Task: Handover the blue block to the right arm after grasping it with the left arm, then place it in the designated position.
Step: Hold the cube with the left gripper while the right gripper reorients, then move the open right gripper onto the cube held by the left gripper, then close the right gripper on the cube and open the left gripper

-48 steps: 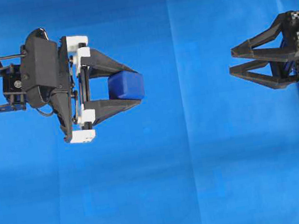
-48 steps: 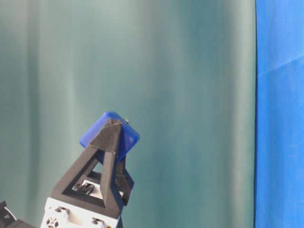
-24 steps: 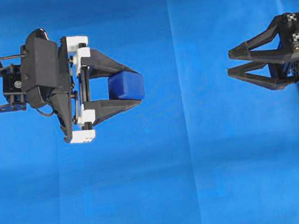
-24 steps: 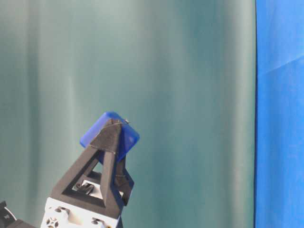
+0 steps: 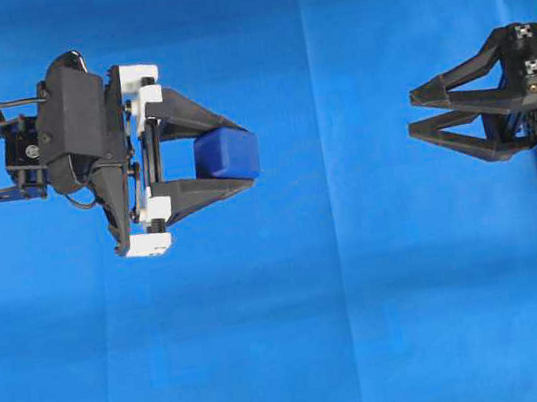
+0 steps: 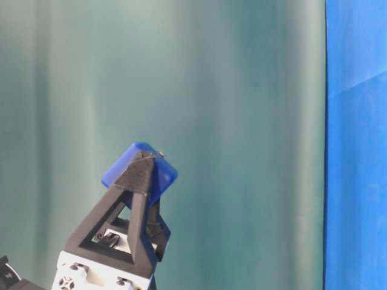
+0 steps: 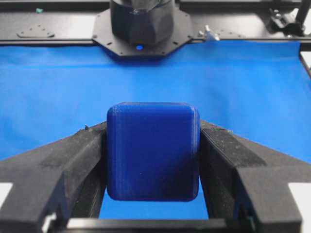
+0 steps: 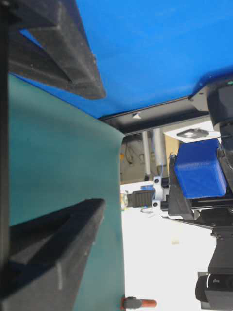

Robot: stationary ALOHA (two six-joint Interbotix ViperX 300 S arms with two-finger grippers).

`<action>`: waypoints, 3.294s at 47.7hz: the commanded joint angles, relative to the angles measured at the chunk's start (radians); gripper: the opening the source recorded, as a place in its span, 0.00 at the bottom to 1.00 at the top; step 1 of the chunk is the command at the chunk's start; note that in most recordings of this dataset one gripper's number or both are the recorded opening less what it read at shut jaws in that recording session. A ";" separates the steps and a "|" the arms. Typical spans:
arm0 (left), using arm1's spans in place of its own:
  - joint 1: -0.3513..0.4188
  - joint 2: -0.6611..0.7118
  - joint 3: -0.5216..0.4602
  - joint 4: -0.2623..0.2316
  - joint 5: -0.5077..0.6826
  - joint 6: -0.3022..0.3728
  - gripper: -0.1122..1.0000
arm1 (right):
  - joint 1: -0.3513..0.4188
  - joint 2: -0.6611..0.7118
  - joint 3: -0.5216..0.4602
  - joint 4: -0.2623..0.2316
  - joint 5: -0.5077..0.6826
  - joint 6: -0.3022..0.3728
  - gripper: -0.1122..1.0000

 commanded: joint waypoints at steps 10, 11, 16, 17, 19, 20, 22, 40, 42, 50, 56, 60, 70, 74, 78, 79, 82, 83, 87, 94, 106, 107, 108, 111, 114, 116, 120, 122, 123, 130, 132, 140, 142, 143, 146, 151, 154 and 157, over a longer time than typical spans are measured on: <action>-0.003 -0.015 -0.021 0.000 -0.011 0.000 0.51 | -0.002 0.032 -0.037 0.000 -0.009 0.002 0.96; -0.003 -0.015 -0.021 0.000 -0.011 0.000 0.51 | 0.000 0.038 -0.041 0.000 -0.012 0.002 0.96; -0.003 -0.014 -0.023 0.000 -0.011 0.000 0.51 | -0.002 0.081 -0.066 0.002 -0.038 0.002 0.96; -0.003 -0.014 -0.023 0.000 -0.011 0.000 0.51 | -0.002 0.094 -0.071 0.000 -0.048 0.002 0.96; -0.003 -0.014 -0.023 0.000 -0.011 0.000 0.51 | 0.000 0.120 -0.083 0.000 -0.066 0.002 0.96; -0.003 -0.014 -0.023 0.000 -0.011 0.000 0.51 | -0.002 0.135 -0.089 0.000 -0.075 0.002 0.96; -0.003 -0.014 -0.023 0.000 -0.011 0.000 0.51 | 0.000 0.172 -0.104 0.002 -0.098 0.002 0.96; -0.003 -0.014 -0.026 0.000 -0.011 -0.002 0.51 | 0.009 0.439 -0.279 0.000 -0.206 0.002 0.96; -0.003 -0.012 -0.026 0.000 -0.011 -0.002 0.51 | 0.009 0.460 -0.301 0.000 -0.210 0.002 0.96; -0.003 -0.012 -0.026 -0.002 -0.011 -0.002 0.51 | 0.011 0.543 -0.379 0.000 -0.207 0.000 0.96; -0.003 -0.012 -0.028 0.000 -0.011 -0.002 0.51 | 0.009 0.591 -0.426 0.000 -0.204 0.002 0.96; -0.003 -0.012 -0.028 0.000 -0.011 -0.002 0.51 | 0.009 0.614 -0.449 0.000 -0.202 0.000 0.96; -0.003 -0.012 -0.028 0.000 -0.011 -0.002 0.51 | 0.009 0.660 -0.502 0.000 -0.187 0.000 0.96; -0.003 -0.012 -0.028 0.000 -0.011 -0.002 0.51 | 0.009 0.676 -0.522 0.000 -0.158 0.000 0.96; -0.003 -0.012 -0.028 0.000 -0.009 -0.002 0.51 | 0.009 0.684 -0.531 0.000 -0.133 0.000 0.96; -0.003 -0.012 -0.028 0.000 -0.011 -0.002 0.51 | 0.009 0.684 -0.531 0.002 -0.132 0.000 0.96; -0.003 -0.014 -0.028 -0.002 -0.009 -0.002 0.51 | 0.011 0.684 -0.531 0.000 -0.124 0.000 0.96; -0.003 -0.012 -0.028 0.000 -0.009 -0.002 0.51 | 0.011 0.684 -0.531 0.000 -0.126 0.000 0.96; -0.003 -0.014 -0.028 0.000 -0.011 -0.002 0.51 | 0.012 0.683 -0.531 0.000 -0.124 0.000 0.96; -0.003 -0.014 -0.029 0.000 -0.011 -0.002 0.51 | 0.012 0.681 -0.531 0.000 -0.117 0.000 0.96; -0.005 -0.012 -0.032 0.000 -0.011 -0.002 0.51 | 0.015 0.666 -0.554 0.006 0.040 0.008 0.60; -0.003 -0.011 -0.032 0.000 -0.011 -0.002 0.51 | 0.015 0.664 -0.555 0.008 0.051 0.009 0.55; -0.005 -0.009 -0.032 0.000 -0.011 -0.002 0.51 | 0.014 0.661 -0.558 0.009 0.057 0.011 0.53; -0.006 -0.008 -0.034 -0.002 -0.011 -0.002 0.51 | 0.015 0.657 -0.561 0.014 0.055 0.014 0.53; -0.008 -0.008 -0.034 0.000 -0.009 -0.002 0.51 | 0.017 0.652 -0.558 0.014 0.034 0.014 0.53; -0.009 -0.008 -0.034 -0.002 -0.009 -0.002 0.51 | 0.018 0.649 -0.555 0.014 0.021 0.014 0.53; -0.011 -0.008 -0.034 0.000 -0.006 -0.002 0.51 | 0.021 0.649 -0.554 0.014 0.011 0.014 0.53; -0.011 -0.008 -0.034 -0.002 -0.006 0.000 0.51 | 0.023 0.649 -0.554 0.014 0.009 0.014 0.53; -0.011 -0.008 -0.034 0.000 -0.006 0.000 0.51 | 0.023 0.649 -0.554 0.014 0.009 0.014 0.53; -0.011 -0.008 -0.034 0.000 -0.009 0.006 0.51 | 0.029 0.649 -0.554 0.015 0.011 0.014 0.53; -0.011 -0.008 -0.034 0.000 -0.009 0.011 0.51 | 0.031 0.649 -0.554 0.015 0.011 0.014 0.53; -0.011 0.002 -0.044 0.000 0.006 0.014 0.51 | 0.035 0.649 -0.554 0.015 0.015 0.014 0.53; -0.012 0.008 -0.051 0.000 0.014 0.014 0.51 | 0.035 0.649 -0.554 0.015 0.015 0.015 0.53; -0.012 0.011 -0.055 0.000 0.018 0.014 0.51 | 0.034 0.649 -0.554 0.015 0.017 0.015 0.53; -0.012 0.021 -0.066 0.000 0.038 0.014 0.51 | 0.035 0.649 -0.554 0.015 0.020 0.015 0.53; -0.012 0.032 -0.081 0.000 0.066 0.012 0.52 | 0.037 0.649 -0.554 0.015 0.026 0.015 0.53; -0.012 0.034 -0.084 0.000 0.066 0.014 0.52 | 0.040 0.649 -0.552 0.015 0.029 0.015 0.53; -0.012 0.032 -0.081 0.000 0.066 0.020 0.52 | 0.041 0.649 -0.552 0.015 0.034 0.015 0.53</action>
